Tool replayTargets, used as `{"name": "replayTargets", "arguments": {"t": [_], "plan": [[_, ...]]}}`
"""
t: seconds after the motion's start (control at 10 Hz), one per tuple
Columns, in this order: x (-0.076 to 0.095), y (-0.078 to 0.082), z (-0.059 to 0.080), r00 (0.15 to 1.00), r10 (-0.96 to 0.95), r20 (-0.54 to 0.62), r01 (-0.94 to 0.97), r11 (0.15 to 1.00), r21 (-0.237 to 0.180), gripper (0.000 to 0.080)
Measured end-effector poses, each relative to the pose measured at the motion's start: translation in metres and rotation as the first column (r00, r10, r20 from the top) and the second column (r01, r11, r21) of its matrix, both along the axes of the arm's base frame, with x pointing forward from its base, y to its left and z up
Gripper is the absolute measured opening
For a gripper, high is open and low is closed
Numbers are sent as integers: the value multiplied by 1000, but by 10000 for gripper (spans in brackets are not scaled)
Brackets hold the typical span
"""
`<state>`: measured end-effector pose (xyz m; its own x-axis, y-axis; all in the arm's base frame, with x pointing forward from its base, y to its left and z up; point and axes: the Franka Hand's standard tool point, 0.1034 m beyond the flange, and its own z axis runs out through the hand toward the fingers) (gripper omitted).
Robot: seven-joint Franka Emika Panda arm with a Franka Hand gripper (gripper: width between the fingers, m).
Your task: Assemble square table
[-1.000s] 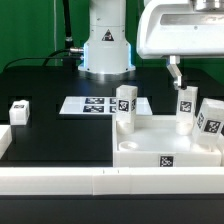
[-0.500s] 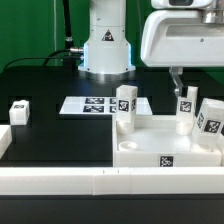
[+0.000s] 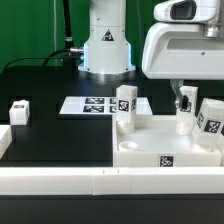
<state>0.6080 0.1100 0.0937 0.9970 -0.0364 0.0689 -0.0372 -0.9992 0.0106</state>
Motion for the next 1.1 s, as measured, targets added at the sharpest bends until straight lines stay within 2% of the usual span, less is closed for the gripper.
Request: {"name": "replayTargets", "arguments": {"t": [0.2,0.4,0.7,1.0,1.1], "plan": [[0,-1,1,1000,-1,1,1,1000,0,628],[0,-1,0,1000,-2,0,2,1000,0,310],[0,-1,0,999,-36,1,36,999,3,284],[-3,-2,-1,946,-322,33,320,946,41,284],[-3,-2,-1,902,-431,38,429,902,58,284]]}}
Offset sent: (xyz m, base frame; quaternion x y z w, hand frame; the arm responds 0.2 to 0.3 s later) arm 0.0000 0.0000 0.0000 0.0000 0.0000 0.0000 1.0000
